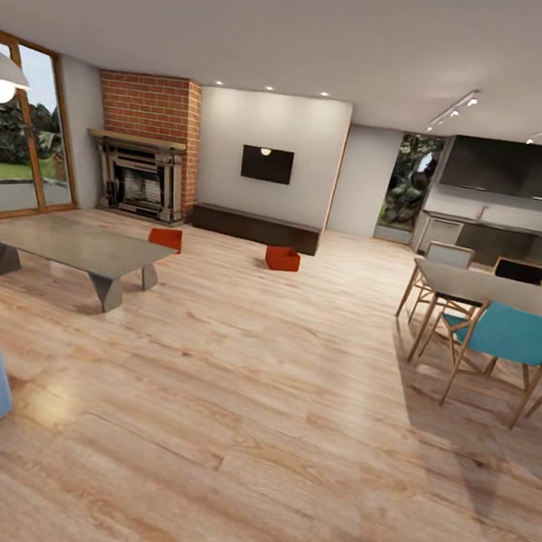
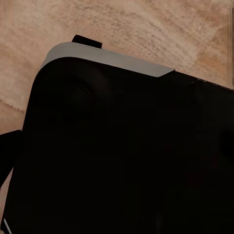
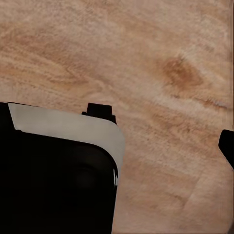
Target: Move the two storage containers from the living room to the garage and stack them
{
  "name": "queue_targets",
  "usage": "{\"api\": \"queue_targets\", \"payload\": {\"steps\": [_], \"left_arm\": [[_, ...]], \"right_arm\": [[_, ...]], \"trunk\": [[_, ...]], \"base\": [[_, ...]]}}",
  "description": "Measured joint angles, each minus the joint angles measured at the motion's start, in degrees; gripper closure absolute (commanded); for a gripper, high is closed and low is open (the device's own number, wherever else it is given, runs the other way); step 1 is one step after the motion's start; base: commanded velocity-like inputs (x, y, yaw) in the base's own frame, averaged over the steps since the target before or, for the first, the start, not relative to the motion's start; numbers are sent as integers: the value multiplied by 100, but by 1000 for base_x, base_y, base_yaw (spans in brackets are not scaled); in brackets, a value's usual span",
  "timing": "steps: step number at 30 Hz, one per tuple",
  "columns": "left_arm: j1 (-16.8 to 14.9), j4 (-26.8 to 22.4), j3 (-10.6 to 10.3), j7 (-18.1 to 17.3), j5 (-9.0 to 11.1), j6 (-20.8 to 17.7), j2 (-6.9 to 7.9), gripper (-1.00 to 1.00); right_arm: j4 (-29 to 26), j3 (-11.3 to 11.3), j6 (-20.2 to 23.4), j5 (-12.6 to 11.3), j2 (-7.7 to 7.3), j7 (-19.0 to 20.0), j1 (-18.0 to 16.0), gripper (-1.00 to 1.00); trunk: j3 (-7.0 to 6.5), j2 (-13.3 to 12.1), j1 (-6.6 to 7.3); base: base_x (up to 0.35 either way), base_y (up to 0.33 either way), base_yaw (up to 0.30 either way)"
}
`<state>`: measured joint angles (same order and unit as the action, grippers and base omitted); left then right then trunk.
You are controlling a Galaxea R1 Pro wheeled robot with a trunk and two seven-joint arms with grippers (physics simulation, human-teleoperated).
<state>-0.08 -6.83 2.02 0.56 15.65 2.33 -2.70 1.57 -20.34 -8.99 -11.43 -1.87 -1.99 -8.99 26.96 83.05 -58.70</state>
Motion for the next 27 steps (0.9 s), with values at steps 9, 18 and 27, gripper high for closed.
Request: {"api": "queue_targets", "payload": {"steps": [9,18,27], "left_arm": [[0,0,0,0,0,8,0,-100],[0,0,2,0,0,16,0,-100],[0,0,3,0,0,10,-2,-100]], "right_arm": [[-1,0,0,0,0,0,0,-100],[1,0,0,0,3,0,0,-100],[0,0,0,0,0,0,0,-100]], "trunk": [[0,0,0],[0,0,0],[0,0,0]], "base": [[326,0,0],[326,0,0],[326,0,0]]}}
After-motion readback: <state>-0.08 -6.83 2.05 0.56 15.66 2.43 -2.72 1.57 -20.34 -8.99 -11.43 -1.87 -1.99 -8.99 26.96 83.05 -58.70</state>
